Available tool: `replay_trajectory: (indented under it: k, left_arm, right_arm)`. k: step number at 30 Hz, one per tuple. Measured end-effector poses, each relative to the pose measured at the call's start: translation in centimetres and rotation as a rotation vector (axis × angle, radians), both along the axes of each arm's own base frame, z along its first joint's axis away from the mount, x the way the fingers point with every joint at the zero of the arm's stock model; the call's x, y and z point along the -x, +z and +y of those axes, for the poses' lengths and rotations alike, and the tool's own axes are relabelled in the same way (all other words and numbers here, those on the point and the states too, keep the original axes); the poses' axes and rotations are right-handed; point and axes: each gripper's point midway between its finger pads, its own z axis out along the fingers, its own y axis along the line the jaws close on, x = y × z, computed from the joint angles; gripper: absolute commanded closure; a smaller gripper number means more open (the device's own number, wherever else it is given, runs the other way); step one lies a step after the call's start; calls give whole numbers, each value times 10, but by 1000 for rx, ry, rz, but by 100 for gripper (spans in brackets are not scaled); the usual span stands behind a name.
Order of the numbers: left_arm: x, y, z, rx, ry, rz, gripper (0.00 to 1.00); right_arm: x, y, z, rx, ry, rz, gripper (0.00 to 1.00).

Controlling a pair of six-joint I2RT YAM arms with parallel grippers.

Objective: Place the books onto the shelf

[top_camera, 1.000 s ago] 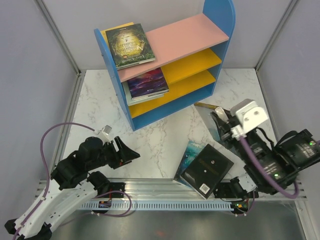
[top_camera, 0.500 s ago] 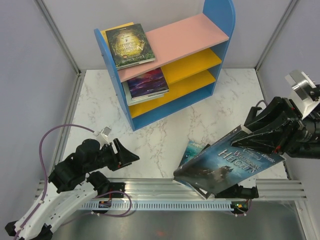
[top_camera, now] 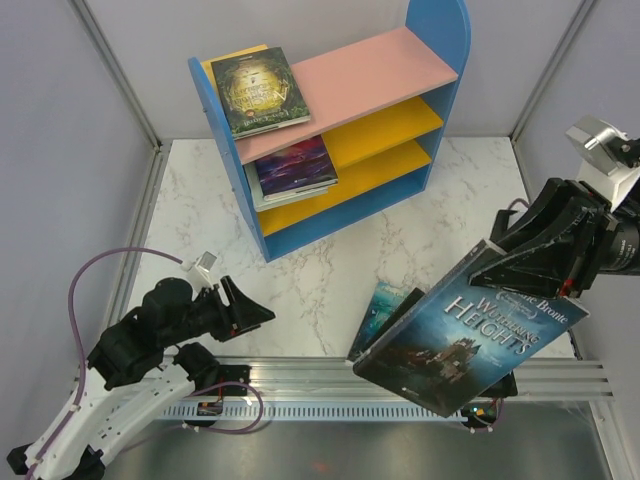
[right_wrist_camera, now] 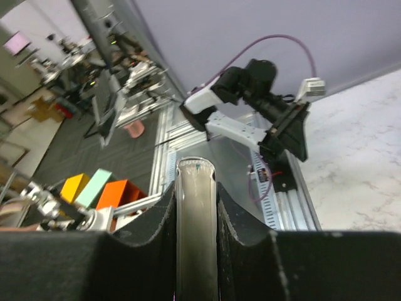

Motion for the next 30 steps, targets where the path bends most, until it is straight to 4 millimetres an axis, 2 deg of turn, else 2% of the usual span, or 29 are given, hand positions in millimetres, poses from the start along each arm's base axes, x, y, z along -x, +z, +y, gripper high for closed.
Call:
replay_trajectory:
  k: [3,6,8,10,12,14,17,19,21,23,30]
  left_arm:
    - [0,0,0,-2,0,2,34]
    - [1,-1,1,-6,1,6,34]
    - [0,-3,0,-15,1,15,34]
    - [-2,-7,-1,-33,0,31,35]
    - [-4,-10,-2,-53,-4,45,35]
    - [-7,-14,-4,-78,-11,57,35]
    - [-9,-16,-6,-100,-20,67,35]
    - [-9,-14,-7,-101,-25,62,35]
    - [-9,-12,-7,-99,-30,52,35]
    - [-9,-11,-6,-98,-33,45,35]
    - [-5,-8,-7,-83,-46,37,35]
  right_arm:
    - [-19,-3,0,-1,-210,-36,100]
    - [-48,-17,0,63,-534,-180,100]
    - [-60,-21,9,135,-734,-299,100]
    - [-67,-24,27,233,-892,-425,100]
    - [-76,-40,62,381,-1036,-587,100]
    - [-88,-72,105,549,-1122,-757,100]
    - [-101,-150,170,811,-1103,-1059,100]
    - [-106,-195,187,929,-1052,-1210,100]
    - [-107,-227,187,997,-1013,-1307,100]
    - [-110,-235,174,1024,-1016,-1325,100]
    - [-124,-209,104,959,-1116,-1164,98]
